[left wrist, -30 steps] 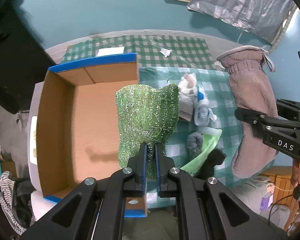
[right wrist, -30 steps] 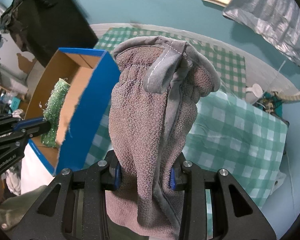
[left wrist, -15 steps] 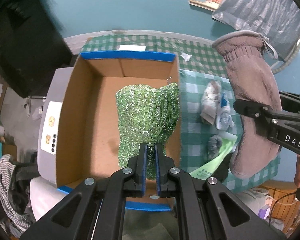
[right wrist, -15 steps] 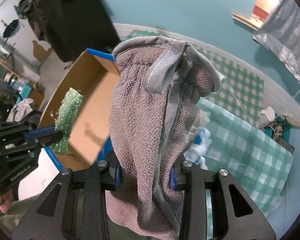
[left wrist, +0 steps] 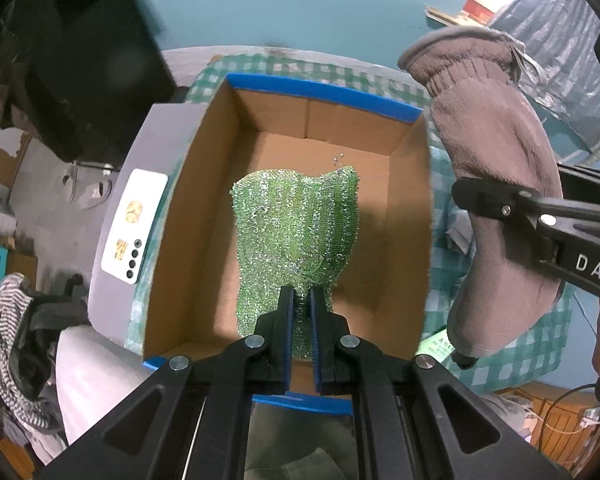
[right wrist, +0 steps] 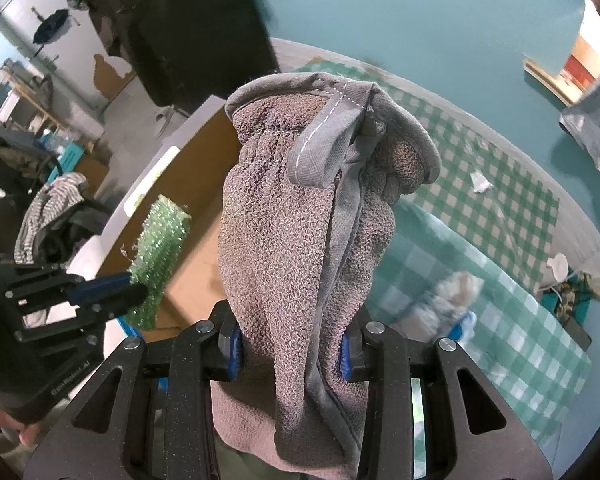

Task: Organize soft objects
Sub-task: 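Carry the scrubber into the box with the left gripper while the right carries the glove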

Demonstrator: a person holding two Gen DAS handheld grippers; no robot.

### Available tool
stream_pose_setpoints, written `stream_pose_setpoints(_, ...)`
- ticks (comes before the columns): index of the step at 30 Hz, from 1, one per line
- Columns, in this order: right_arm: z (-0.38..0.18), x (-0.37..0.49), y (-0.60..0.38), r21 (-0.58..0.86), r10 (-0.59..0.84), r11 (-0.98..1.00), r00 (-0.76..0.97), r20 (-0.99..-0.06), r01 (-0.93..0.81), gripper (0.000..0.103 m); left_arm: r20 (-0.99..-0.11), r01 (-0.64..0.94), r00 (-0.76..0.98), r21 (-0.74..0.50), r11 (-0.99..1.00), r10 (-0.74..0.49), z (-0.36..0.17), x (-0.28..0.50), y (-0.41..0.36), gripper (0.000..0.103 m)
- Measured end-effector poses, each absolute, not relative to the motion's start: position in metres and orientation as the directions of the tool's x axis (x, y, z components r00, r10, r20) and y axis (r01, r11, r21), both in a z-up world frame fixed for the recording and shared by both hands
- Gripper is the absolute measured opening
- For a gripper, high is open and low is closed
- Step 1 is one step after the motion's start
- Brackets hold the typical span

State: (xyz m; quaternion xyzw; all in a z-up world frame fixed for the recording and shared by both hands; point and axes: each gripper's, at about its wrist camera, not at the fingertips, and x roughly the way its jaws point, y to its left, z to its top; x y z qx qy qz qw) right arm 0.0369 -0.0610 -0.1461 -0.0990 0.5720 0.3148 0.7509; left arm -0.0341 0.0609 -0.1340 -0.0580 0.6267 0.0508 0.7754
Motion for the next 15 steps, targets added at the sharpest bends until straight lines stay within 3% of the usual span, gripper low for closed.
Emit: stream_pose_setpoints(15,-0.169,0.046,0.001,0.243,0.361,0.752,0.074,-0.93,-0.613,0.035,-0.987,-0.226,0.163,-0.022,0.974,0.016,-0.151,-0.042,0.108,0.008)
